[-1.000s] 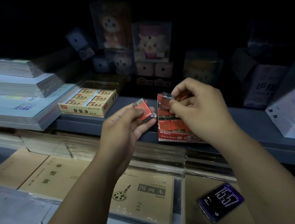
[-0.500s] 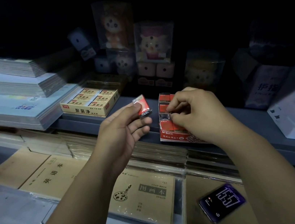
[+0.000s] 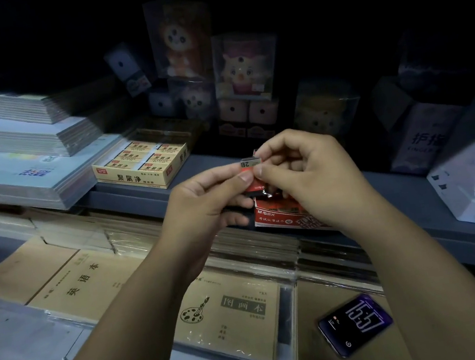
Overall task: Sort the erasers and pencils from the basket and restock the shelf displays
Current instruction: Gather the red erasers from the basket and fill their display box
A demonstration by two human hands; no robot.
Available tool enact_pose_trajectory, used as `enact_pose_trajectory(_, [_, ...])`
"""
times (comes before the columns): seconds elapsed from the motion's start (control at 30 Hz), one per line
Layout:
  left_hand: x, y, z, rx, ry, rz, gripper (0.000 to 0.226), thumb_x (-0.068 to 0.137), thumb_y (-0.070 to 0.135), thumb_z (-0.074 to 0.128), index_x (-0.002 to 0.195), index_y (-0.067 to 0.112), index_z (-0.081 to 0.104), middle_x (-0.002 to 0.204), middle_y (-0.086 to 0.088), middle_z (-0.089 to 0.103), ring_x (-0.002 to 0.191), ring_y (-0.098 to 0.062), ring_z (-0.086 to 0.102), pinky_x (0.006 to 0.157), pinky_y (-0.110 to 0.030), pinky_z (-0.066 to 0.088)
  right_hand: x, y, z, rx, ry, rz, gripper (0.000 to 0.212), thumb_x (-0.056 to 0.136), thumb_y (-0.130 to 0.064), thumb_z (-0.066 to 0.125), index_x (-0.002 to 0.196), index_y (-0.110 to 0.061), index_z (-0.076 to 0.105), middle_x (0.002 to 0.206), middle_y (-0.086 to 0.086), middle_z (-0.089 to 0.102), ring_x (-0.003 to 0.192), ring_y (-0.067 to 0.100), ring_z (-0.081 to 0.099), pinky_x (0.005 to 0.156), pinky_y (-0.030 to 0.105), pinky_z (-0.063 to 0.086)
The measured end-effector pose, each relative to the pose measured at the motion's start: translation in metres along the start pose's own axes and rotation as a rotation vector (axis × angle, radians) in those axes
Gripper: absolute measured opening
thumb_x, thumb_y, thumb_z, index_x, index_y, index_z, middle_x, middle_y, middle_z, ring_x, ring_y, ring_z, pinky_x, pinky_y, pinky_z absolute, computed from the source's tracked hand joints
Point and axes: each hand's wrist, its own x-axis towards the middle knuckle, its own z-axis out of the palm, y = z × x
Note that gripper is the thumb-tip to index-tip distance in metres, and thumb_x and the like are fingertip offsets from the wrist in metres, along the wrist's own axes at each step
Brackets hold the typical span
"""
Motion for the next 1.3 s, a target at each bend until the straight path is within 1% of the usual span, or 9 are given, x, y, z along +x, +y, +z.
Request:
enact_pose_trajectory(0.13, [0.0, -0.004, 0.0, 0.076, 0.024, 0.027, 0.038, 0.074, 0.017, 0.079, 0.111, 0.009, 0.074, 0.092, -0.009, 0.075, 0.072, -0.014, 0.066, 0.053, -0.024, 0.055, 0.003, 0.001, -0.008, 0.048, 0.143, -0.003, 0.012, 0.087, -0.007, 0.074, 0.091, -0.017, 0.069, 0.079, 0.001, 0.07, 0.071, 0.016, 0.071, 0.064, 0.028, 0.056])
enact_pose_trajectory(0.27, [0.001, -0.009, 0.002, 0.12, 0.067, 0.024, 0.032, 0.082, 0.007, 0.078, 0.112, 0.01, 0.071, 0.103, -0.008, 0.072, 0.071, -0.014, 0.066, 0.054, -0.025, 0.054, 0.005, 0.008, -0.02, -0.11, 0.259, -0.013, 0.017, 0.086, -0.01, 0.074, 0.086, -0.024, 0.066, 0.078, 0.004, 0.072, 0.072, 0.02, 0.072, 0.071, 0.037, 0.062])
enact_pose_trajectory(0.47, [0.002, -0.01, 0.003, 0.144, 0.084, 0.012, 0.028, 0.087, 0.01, 0.075, 0.114, 0.01, 0.068, 0.096, -0.006, 0.073, 0.068, -0.011, 0.064, 0.054, -0.023, 0.053, 0.001, 0.016, -0.023, -0.328, 0.132, 0.012, 0.022, 0.083, -0.005, 0.078, 0.08, -0.024, 0.067, 0.08, -0.005, 0.069, 0.073, 0.007, 0.067, 0.061, 0.015, 0.054])
enact_pose_trajectory(0.57, [0.002, -0.011, 0.002, 0.157, 0.073, 0.004, 0.026, 0.088, 0.012, 0.075, 0.113, 0.01, 0.069, 0.089, -0.003, 0.074, 0.068, -0.011, 0.064, 0.054, -0.024, 0.053, 0.002, 0.016, -0.022, -0.406, 0.093, -0.001, 0.022, 0.083, -0.006, 0.079, 0.079, -0.025, 0.066, 0.088, -0.01, 0.066, 0.077, 0.0, 0.065, 0.06, 0.011, 0.051])
enact_pose_trajectory(0.77, [0.001, -0.009, 0.002, 0.161, 0.047, 0.002, 0.02, 0.089, 0.012, 0.074, 0.109, 0.01, 0.072, 0.078, -0.002, 0.072, 0.068, -0.011, 0.063, 0.056, -0.024, 0.053, 0.001, 0.017, -0.028, -0.469, 0.033, -0.045, 0.019, 0.085, -0.009, 0.078, 0.086, -0.027, 0.073, 0.101, -0.013, 0.065, 0.093, 0.003, 0.063, 0.081, 0.028, 0.056])
enact_pose_trajectory(1.0, [-0.009, -0.008, 0.005, 0.159, -0.001, 0.036, 0.018, 0.089, 0.012, 0.073, 0.107, 0.015, 0.075, 0.085, 0.001, 0.072, 0.076, -0.014, 0.062, 0.06, -0.024, 0.055, -0.004, 0.027, -0.033, -0.586, -0.034, -0.138, 0.016, 0.092, -0.014, 0.069, 0.102, -0.023, 0.077, 0.112, -0.016, 0.06, 0.111, 0.009, 0.054, 0.1, 0.03, 0.045])
enact_pose_trajectory(1.1, [-0.016, -0.006, 0.004, 0.253, -0.069, 0.076, 0.018, 0.086, 0.017, 0.076, 0.103, 0.02, 0.079, 0.104, -0.002, 0.074, 0.082, -0.015, 0.064, 0.066, -0.026, 0.056, -0.007, 0.035, -0.047, -0.537, 0.111, -0.16, 0.02, 0.091, -0.014, 0.068, 0.096, -0.031, 0.076, 0.114, -0.013, 0.06, 0.113, 0.01, 0.053, 0.096, 0.023, 0.041])
enact_pose_trajectory(1.17, [-0.019, -0.006, 0.003, 0.346, -0.108, 0.129, 0.019, 0.081, 0.018, 0.081, 0.1, 0.023, 0.08, 0.119, 0.0, 0.068, 0.08, -0.014, 0.062, 0.071, -0.025, 0.057, -0.008, 0.044, -0.057, -0.425, 0.206, -0.068, 0.023, 0.091, -0.014, 0.069, 0.102, -0.035, 0.073, 0.115, -0.008, 0.062, 0.106, 0.007, 0.059, 0.09, 0.013, 0.044])
enact_pose_trajectory(1.3, [-0.023, -0.007, 0.003, 0.47, -0.12, 0.168, 0.035, 0.072, 0.017, 0.088, 0.104, 0.03, 0.08, 0.127, 0.009, 0.056, 0.077, -0.008, 0.061, 0.087, -0.028, 0.059, -0.01, 0.055, -0.061, -0.073, 0.127, 0.251, 0.047, 0.092, -0.02, 0.073, 0.133, -0.034, 0.056, 0.122, -0.005, 0.067, 0.102, 0.01, 0.068, 0.091, 0.034, 0.057])
